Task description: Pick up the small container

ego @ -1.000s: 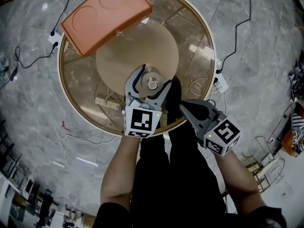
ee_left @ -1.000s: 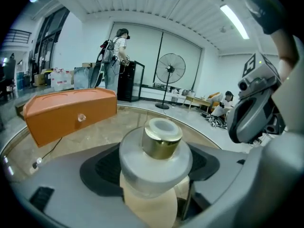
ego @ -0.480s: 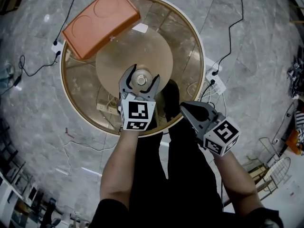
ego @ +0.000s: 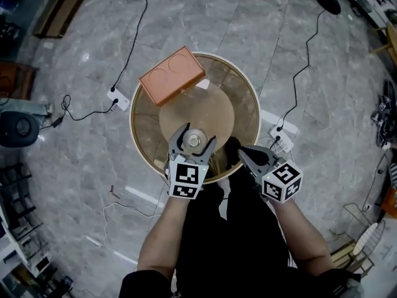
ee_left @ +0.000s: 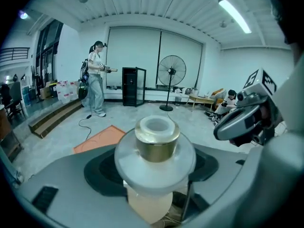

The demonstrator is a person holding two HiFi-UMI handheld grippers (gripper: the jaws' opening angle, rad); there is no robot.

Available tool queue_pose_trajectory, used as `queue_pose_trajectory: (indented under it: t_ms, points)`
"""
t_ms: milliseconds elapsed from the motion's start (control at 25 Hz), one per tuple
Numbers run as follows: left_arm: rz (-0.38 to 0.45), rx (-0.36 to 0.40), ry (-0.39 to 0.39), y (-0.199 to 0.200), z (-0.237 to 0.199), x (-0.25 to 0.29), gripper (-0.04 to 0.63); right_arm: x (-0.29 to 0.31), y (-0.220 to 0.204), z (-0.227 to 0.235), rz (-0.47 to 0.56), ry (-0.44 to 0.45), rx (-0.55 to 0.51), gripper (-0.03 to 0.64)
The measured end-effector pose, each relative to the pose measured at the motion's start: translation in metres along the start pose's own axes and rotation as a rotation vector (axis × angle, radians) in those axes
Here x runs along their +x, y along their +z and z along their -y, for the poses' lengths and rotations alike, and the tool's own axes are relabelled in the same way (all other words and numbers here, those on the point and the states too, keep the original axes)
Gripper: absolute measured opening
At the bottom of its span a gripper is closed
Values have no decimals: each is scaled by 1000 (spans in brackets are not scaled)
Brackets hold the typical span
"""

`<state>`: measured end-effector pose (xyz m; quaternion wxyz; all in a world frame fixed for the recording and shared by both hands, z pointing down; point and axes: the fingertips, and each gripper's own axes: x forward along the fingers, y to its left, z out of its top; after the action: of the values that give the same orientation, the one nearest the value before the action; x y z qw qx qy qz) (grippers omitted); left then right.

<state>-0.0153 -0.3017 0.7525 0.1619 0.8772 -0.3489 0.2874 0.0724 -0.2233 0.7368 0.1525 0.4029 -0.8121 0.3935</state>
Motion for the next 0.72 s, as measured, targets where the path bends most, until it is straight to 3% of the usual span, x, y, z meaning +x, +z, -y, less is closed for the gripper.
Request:
queue_pose_trajectory:
  t_ms: [240, 720]
  points:
    - [67, 31, -11, 81, 20, -101, 347, -38, 65, -81, 49, 46, -95, 14]
    - [96, -16, -27, 106, 40, -231, 347, -97, 97, -193, 118, 72, -151, 14]
